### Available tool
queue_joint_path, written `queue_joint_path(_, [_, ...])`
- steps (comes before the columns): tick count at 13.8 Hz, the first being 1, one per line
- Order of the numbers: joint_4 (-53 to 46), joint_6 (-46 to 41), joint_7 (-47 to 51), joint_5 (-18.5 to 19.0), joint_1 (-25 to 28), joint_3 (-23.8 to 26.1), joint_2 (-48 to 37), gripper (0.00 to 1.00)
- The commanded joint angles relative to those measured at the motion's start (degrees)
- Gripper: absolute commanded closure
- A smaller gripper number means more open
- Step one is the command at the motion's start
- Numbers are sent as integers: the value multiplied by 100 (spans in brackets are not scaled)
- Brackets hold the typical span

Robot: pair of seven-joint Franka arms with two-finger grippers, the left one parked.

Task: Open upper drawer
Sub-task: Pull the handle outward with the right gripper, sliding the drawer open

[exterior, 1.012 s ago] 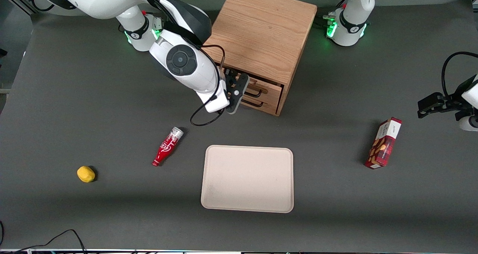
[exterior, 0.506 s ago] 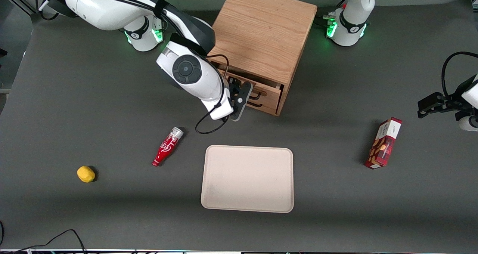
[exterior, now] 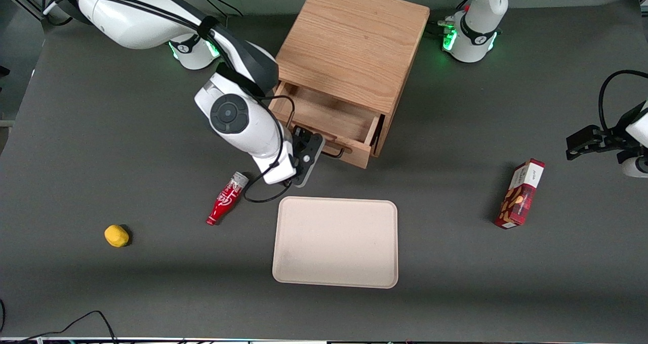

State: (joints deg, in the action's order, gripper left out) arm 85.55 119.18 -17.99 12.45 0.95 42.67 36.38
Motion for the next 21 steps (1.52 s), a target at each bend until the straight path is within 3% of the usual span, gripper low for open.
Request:
queue_joint_path(1, [-12, 421, -56, 73, 195, -425, -70, 0])
queue_joint_path(10, [-302, 686, -55, 55, 415, -1102, 1, 0])
queue_joint_path(19, [-469, 897, -56, -708, 459, -1445, -25, 0])
queue_joint_path(21, [-496, 783, -90, -1207, 432, -1437, -104, 0])
